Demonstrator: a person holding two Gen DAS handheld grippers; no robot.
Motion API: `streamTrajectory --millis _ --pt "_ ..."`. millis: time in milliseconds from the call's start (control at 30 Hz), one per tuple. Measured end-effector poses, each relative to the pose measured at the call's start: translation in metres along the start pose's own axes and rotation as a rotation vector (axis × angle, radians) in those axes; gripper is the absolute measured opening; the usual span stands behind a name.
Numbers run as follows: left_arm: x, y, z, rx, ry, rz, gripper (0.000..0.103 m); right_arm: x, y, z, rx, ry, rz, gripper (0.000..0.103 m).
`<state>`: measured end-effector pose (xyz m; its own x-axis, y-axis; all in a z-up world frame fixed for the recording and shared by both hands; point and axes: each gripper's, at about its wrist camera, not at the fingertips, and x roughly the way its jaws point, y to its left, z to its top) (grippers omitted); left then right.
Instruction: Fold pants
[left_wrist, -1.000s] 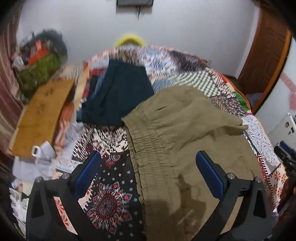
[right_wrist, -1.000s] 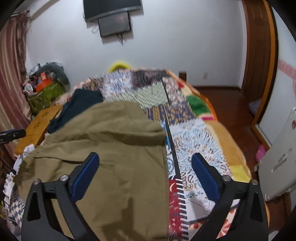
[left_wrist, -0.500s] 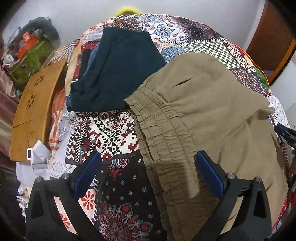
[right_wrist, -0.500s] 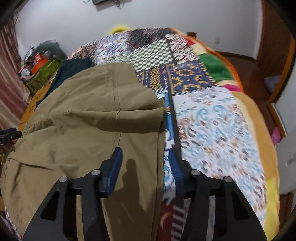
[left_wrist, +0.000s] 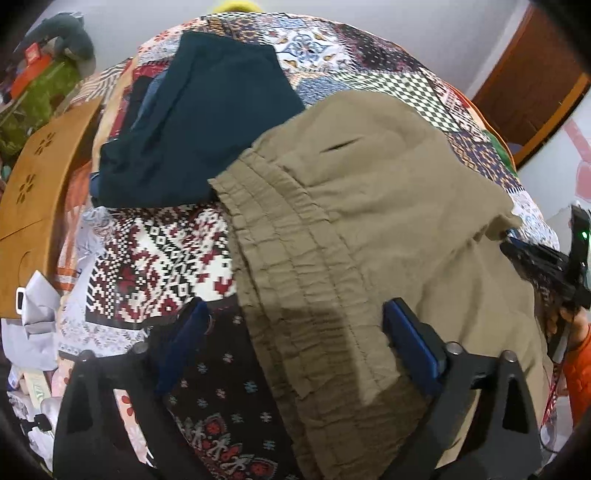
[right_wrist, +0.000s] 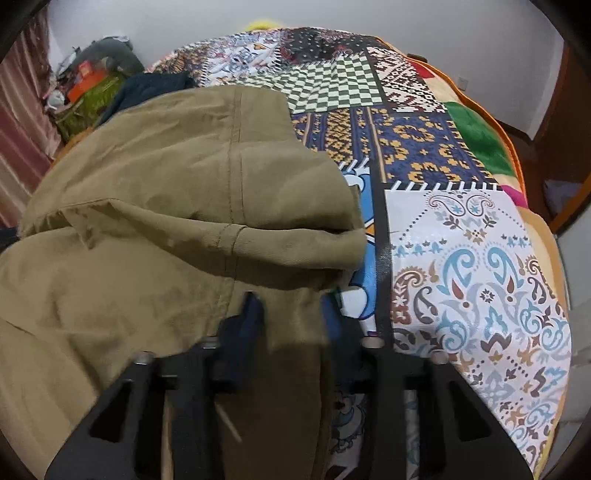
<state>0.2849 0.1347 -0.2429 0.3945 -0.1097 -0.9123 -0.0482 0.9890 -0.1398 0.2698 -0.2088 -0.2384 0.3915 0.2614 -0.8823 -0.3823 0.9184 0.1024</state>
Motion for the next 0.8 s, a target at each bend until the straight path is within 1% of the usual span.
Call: streamTrajectory --millis 33,100,133,200,267,333,467,567,633,733,800 --pt "-0.002 -0.002 -0.001 0.01 -0.007 -0.004 0.09 0.0 -0.002 0.002 0.003 0.002 -0.004 0.014" --pt "-0.005 -0.003 -0.002 0.017 -0.013 -0.004 0.084 -0.004 -0.006 0.002 0.018 -0.004 0.008 0.011" --pt "-0.006 -0.002 -0.003 0.016 -0.015 -0.006 0.083 -0.006 -0.006 0.003 0.023 -0.009 0.008 0.01" --pt "-0.009 -0.002 -0.004 0.015 -0.016 -0.007 0.077 -0.014 -0.006 0.002 0.021 -0.033 -0.002 0.009" --pt "-0.013 -0.005 -0.004 0.032 -0.02 0.004 0.074 -0.024 -0.004 0.0 0.018 -0.061 -0.007 0.008" --pt "-0.017 -0.009 -0.006 0.058 -0.029 0.027 0.073 -0.04 -0.004 -0.004 0.023 -0.095 -0.002 0.005" --pt "-0.016 -0.011 -0.006 0.083 -0.026 0.062 0.073 -0.065 -0.004 -0.011 0.018 -0.145 -0.003 0.005" --pt "-0.016 -0.013 -0.009 0.116 -0.051 0.122 0.074 -0.059 -0.002 -0.019 0.01 -0.114 -0.012 0.005" --pt "-0.016 -0.011 -0.011 0.114 -0.07 0.155 0.074 -0.049 0.0 -0.024 0.004 -0.089 -0.019 0.005" --pt "-0.014 -0.002 -0.012 0.07 -0.063 0.133 0.076 -0.037 0.002 -0.03 0.01 -0.055 -0.032 0.005" --pt "-0.012 0.0 -0.012 0.064 -0.058 0.123 0.078 -0.033 0.001 -0.031 0.026 -0.04 -0.029 0.005"
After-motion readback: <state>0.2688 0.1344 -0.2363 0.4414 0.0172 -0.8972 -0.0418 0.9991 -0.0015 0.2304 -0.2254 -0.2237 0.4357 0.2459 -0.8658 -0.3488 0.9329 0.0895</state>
